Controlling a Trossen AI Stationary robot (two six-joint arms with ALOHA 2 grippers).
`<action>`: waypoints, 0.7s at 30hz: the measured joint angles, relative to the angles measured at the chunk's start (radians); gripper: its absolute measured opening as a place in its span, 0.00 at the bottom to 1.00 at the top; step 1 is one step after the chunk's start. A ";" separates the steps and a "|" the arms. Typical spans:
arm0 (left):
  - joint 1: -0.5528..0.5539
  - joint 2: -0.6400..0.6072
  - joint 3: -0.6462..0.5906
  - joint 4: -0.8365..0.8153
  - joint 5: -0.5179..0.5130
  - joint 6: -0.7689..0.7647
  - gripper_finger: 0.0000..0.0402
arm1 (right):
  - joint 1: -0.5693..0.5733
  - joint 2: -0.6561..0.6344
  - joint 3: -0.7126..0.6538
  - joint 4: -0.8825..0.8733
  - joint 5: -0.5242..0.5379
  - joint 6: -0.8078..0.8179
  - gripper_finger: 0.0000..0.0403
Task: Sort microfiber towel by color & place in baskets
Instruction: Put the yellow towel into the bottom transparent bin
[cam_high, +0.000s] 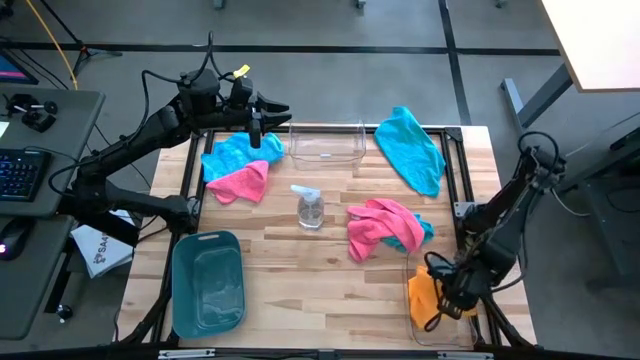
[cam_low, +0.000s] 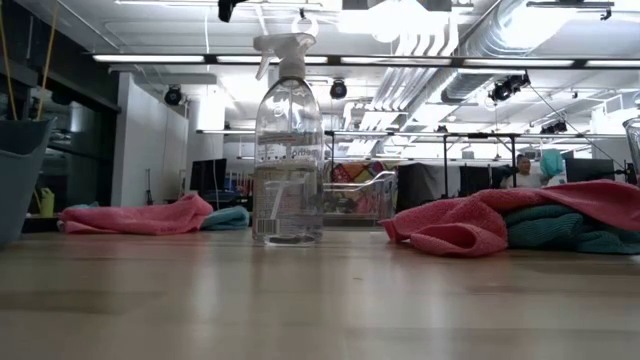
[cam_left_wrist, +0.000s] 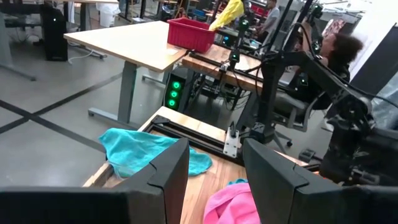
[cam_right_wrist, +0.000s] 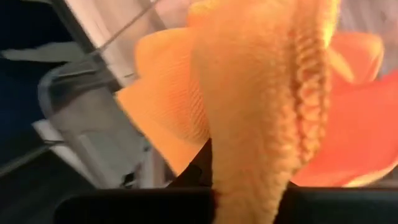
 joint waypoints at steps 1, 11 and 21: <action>0.000 0.000 0.000 0.000 0.000 0.000 0.35 | -0.003 0.014 0.000 0.004 0.008 -0.039 0.00; 0.000 0.000 0.000 -0.051 0.000 -0.001 0.35 | -0.008 0.228 0.000 0.019 0.022 -0.376 0.00; 0.000 0.000 0.000 -0.063 0.000 -0.002 0.35 | -0.006 0.411 -0.061 0.291 -0.023 -0.493 0.00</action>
